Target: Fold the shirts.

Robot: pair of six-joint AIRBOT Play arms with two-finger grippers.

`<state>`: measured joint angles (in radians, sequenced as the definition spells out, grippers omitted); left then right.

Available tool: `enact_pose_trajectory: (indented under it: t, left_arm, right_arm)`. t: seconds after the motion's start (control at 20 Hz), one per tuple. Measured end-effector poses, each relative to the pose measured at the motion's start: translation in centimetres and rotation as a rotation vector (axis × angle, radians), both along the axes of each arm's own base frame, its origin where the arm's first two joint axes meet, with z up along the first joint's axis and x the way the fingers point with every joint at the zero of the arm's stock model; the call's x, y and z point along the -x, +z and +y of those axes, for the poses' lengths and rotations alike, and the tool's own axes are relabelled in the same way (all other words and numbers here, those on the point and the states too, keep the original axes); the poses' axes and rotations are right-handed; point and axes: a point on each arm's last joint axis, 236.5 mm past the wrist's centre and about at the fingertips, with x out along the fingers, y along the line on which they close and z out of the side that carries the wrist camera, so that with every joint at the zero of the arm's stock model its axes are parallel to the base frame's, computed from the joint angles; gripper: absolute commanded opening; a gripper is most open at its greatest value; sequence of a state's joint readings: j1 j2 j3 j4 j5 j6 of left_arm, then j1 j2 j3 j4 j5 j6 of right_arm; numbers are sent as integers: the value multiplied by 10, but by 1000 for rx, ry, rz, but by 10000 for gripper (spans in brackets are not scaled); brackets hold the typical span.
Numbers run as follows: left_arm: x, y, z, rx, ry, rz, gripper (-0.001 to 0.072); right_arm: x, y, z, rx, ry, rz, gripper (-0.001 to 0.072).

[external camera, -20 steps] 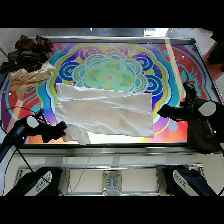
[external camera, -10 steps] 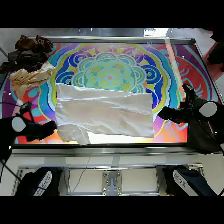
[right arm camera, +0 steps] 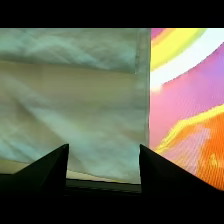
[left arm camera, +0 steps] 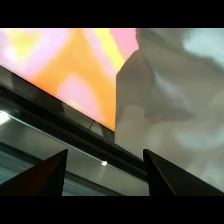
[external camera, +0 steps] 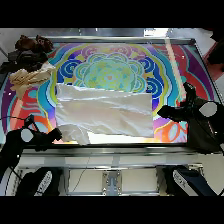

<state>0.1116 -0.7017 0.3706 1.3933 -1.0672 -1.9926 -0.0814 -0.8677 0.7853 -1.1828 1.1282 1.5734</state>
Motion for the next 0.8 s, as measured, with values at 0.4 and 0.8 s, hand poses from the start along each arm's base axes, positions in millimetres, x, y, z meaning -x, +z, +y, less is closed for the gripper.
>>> enact_pose_trajectory:
  t: [0.4,0.8]
  left_arm:
    - [-33,-16,-14,79,48,-69,349]
    - [-52,-16,-20,118,68,-120,18]
  right_arm:
    - [8,0,4,-8,19,24,518]
    - [21,-9,5,-18,19,82,499]
